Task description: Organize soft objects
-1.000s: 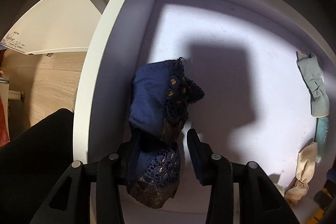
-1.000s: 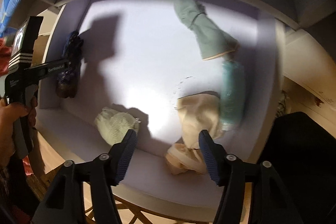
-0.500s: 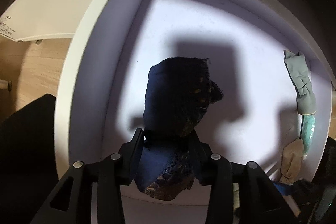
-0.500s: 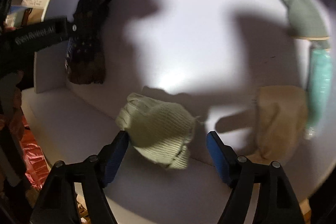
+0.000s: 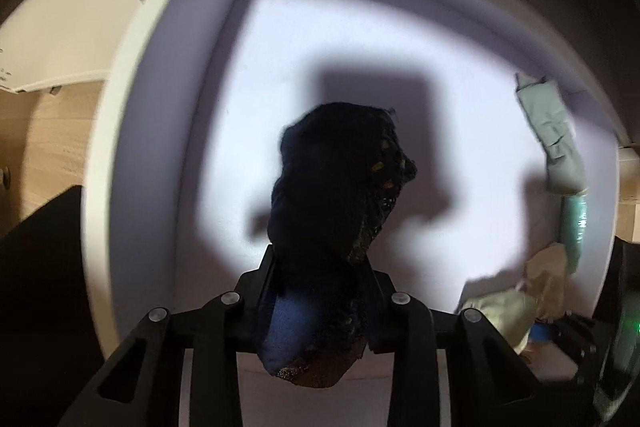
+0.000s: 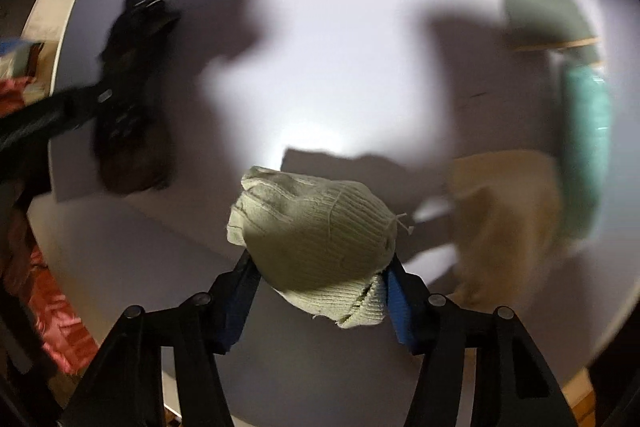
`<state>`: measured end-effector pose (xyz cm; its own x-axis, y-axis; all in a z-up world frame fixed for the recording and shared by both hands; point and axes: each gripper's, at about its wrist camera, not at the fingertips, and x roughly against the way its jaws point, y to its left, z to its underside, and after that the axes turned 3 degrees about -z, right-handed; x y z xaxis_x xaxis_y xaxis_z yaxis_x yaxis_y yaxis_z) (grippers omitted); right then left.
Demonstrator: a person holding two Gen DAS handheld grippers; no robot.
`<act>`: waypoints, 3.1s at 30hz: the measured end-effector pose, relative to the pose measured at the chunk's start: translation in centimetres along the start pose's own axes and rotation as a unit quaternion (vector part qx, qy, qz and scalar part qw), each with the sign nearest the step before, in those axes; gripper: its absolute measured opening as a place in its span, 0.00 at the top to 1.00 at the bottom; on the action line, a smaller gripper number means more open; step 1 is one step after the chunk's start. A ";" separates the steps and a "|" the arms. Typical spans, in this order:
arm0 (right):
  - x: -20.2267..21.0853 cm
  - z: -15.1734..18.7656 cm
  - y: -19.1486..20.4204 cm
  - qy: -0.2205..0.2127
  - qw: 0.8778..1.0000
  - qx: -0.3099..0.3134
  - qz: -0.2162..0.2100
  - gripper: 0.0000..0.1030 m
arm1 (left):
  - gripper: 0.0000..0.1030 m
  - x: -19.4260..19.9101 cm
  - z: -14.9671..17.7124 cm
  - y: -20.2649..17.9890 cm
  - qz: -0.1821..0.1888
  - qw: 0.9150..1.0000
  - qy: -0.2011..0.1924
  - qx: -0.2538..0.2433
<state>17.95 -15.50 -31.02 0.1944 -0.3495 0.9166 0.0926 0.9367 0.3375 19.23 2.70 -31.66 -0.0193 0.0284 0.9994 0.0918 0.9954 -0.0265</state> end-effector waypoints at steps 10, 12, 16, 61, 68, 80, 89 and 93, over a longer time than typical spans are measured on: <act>-0.2 -0.7 0.2 -0.006 1.000 -0.001 0.006 0.42 | 0.67 8.0 2.2 -0.9 0.041 0.997 -0.042 -0.055; -0.7 -0.7 0.6 -0.005 1.000 -0.004 0.005 0.42 | 0.67 10.7 3.1 -1.1 0.048 0.993 -0.058 -0.095; -0.4 -0.3 -0.3 -0.005 1.000 -0.004 0.003 0.42 | 0.67 15.7 3.4 -2.1 0.072 0.982 -0.095 -0.144; 0.6 -1.4 -1.3 -0.011 1.000 -0.002 0.002 0.42 | 0.60 26.5 -12.3 -3.5 -0.098 0.957 -0.237 -0.133; 0.6 -1.4 -1.1 -0.011 1.000 0.002 0.004 0.42 | 0.61 28.7 -11.1 -4.2 -0.083 0.947 -0.274 -0.147; 0.7 -1.4 -0.7 -0.014 1.000 0.009 0.013 0.42 | 0.73 25.0 -12.4 -5.2 -0.154 0.943 -0.241 -0.172; 0.7 -1.0 0.0 -0.021 1.000 0.013 0.016 0.42 | 0.62 29.0 -6.5 -4.0 -0.064 0.921 -0.355 -0.146; 1.0 -0.9 0.4 -0.031 0.999 0.021 0.023 0.42 | 0.62 29.1 -3.3 -2.1 -0.004 0.916 -0.385 -0.108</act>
<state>19.10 -15.53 -30.20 0.1363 -0.3059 0.9423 0.0447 0.9521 0.3026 21.72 1.12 -2.45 -0.7107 0.1600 0.6850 0.2823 0.9568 0.0693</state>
